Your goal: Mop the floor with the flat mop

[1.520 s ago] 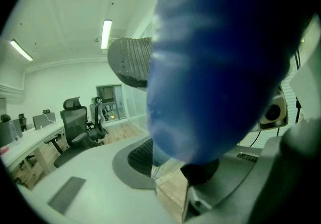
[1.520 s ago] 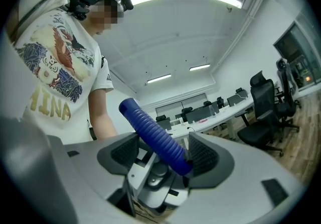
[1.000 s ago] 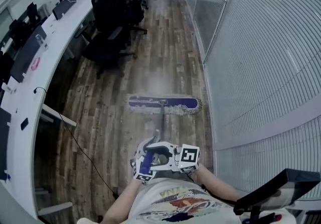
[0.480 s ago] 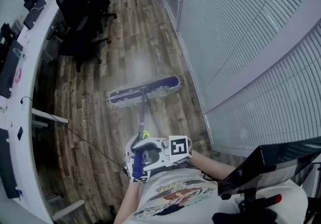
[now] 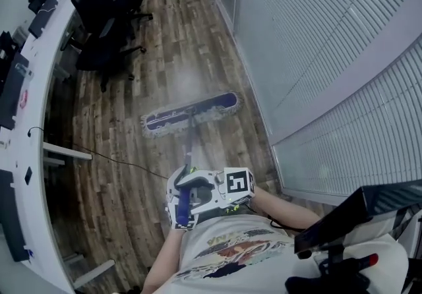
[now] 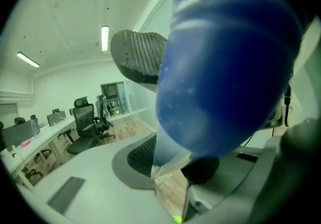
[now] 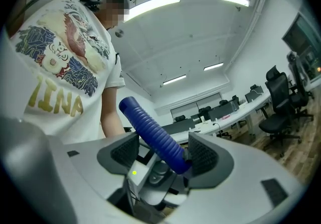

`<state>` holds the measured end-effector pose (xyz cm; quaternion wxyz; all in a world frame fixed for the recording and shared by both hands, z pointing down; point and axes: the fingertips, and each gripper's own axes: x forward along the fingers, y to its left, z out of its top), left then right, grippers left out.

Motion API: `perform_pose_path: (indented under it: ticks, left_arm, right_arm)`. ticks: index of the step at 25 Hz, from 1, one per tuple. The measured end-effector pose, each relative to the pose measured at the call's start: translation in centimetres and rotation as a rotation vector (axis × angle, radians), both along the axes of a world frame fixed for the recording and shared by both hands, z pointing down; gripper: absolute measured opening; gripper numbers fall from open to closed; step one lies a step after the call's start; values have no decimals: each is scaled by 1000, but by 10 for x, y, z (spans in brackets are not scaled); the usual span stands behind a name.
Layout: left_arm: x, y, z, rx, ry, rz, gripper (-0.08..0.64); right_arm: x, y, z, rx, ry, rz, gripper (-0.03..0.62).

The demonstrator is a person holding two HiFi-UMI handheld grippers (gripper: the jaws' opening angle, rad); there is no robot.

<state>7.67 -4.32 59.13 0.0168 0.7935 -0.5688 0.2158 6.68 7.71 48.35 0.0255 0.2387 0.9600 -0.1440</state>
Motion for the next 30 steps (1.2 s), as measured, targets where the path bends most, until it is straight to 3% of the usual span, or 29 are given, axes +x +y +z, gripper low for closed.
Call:
perform_pose_path:
  ticks: [9,16,24,30]
  left_arm:
    - [-75,-97,-1,-17,34,21,80]
    - [-128,-202,-4,-2,43,102,80]
    - [-137,-323,-3,-4,35,145,80]
    - [-138,-467,-5,-7,17,157,80]
  right_arm:
    - [-92,-117,3,-12,45,0,279]
    - [-150,-224,-3,10,6,107,279]
    - [-161,-345,-4,9,-22,159,279]
    - [-160,-490,-7,16,-55,190,278]
